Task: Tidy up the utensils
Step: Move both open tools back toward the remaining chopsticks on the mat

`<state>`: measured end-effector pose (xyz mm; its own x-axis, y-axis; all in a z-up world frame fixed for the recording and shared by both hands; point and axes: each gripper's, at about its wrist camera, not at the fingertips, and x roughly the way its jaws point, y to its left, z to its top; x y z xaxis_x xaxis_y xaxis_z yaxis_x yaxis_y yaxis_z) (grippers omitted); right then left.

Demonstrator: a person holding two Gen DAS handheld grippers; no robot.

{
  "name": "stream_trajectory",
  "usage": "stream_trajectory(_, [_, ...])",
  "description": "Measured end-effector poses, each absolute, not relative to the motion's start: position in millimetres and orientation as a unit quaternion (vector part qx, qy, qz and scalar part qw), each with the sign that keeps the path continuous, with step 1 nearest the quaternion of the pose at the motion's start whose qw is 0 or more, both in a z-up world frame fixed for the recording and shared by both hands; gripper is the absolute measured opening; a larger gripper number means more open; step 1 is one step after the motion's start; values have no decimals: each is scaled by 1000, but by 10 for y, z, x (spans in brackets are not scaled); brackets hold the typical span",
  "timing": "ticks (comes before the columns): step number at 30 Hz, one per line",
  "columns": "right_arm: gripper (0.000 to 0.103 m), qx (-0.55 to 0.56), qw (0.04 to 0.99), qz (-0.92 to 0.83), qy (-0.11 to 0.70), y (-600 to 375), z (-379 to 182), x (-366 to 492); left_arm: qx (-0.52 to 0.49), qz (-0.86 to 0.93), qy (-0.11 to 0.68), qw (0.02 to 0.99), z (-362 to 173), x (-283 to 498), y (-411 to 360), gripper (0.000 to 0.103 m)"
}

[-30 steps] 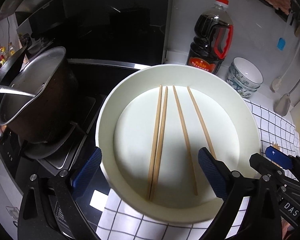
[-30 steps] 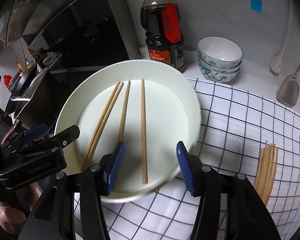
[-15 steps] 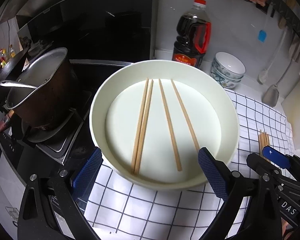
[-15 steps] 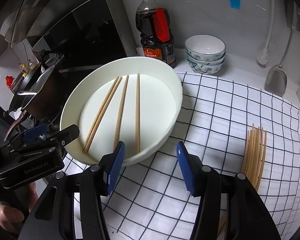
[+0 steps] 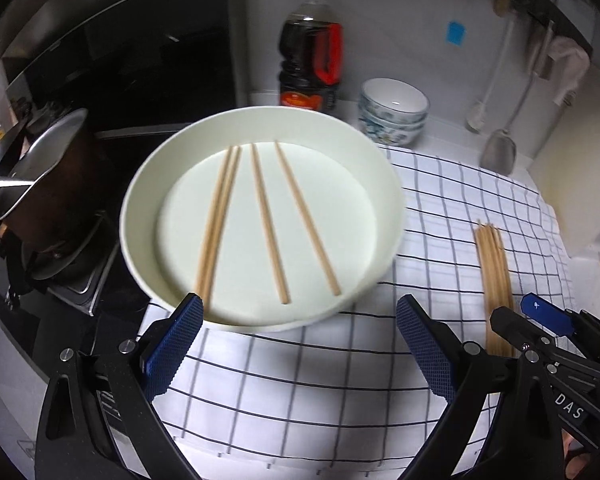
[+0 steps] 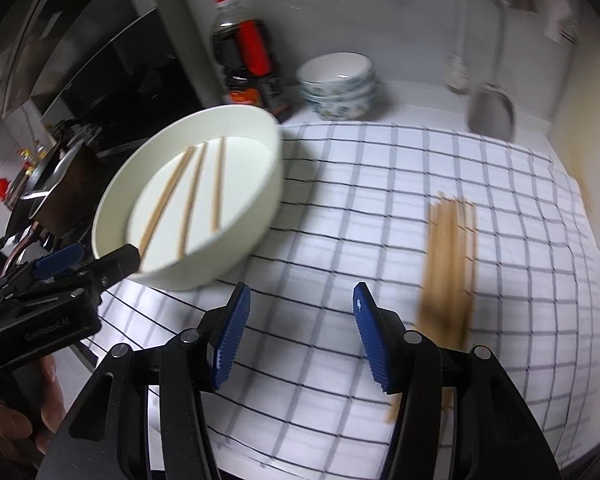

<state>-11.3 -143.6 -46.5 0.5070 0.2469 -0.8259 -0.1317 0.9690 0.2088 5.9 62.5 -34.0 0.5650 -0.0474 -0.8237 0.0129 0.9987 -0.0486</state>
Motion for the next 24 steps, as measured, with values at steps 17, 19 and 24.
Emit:
stream_trajectory(17, [51,96,865,-4,492,-2566,-840,-582,32,-124,474,871,-719,38,-523,95])
stream_trajectory(19, [51,98,864,-10,494,-2652,-918,-577,35,-127,478,868,-810,62,-605,95])
stream_trajectory(24, [51,103,859,-12,501,-2777,-1141,-496,44,-127,490,861,-1022,147,-747,95])
